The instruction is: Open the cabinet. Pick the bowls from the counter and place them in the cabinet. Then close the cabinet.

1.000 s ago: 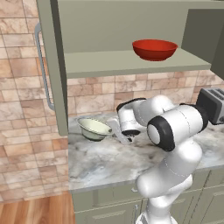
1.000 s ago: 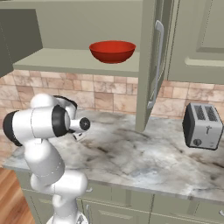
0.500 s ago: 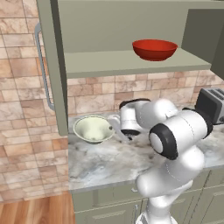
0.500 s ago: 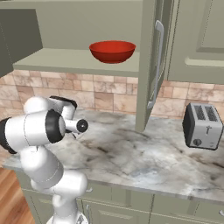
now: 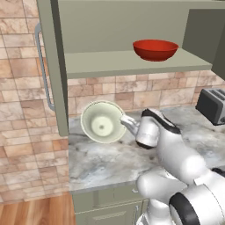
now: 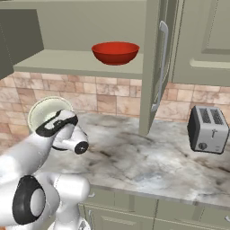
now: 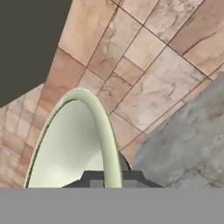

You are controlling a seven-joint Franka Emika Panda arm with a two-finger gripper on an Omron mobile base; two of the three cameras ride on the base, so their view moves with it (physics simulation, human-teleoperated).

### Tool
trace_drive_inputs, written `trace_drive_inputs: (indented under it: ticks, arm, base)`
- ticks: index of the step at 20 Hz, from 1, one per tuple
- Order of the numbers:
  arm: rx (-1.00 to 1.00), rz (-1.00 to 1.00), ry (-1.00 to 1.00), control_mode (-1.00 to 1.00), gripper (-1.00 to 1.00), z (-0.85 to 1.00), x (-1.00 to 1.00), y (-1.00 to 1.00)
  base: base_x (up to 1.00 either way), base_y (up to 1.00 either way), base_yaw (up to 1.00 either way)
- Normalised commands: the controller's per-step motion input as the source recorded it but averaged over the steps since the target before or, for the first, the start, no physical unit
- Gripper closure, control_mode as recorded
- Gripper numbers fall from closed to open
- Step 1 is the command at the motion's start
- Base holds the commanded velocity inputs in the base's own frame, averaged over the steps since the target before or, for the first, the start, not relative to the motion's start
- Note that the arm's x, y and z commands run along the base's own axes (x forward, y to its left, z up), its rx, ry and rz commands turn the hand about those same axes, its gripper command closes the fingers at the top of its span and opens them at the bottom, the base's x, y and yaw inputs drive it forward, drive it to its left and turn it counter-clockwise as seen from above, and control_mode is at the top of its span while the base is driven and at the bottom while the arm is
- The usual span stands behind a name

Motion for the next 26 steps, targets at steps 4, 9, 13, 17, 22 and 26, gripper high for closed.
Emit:
trace_drive_inputs:
  ticks: [4,9,13,17,22,26]
  arm:
    - [0.00,-0.08,-0.07,-1.00,1.00,0.91,-0.91,-0.28]
    - [0.03,-0.17,0.01,-1.00,1.00,1.00,-0.81,-0.37]
    - [0.12,-0.18,0.10,-1.00,1.00,0.83,-0.97,-0.65]
    - [0.17,-0.15,0.16,-1.00,1.00,0.54,-1.00,-0.96]
    - [0.21,-0.14,0.21,-1.00,1.00,0.77,-0.95,-0.82]
    - [0.11,-0.05,0.24,-1.00,1.00,1.00,-0.31,-0.09]
  base:
    - [0.00,0.00,0.00]
    - [0.00,0.00,0.00]
    - [0.00,0.00,0.00]
    - [0.00,0.00,0.00]
    - [0.00,0.00,0.00]
    - [0.00,0.00,0.00]
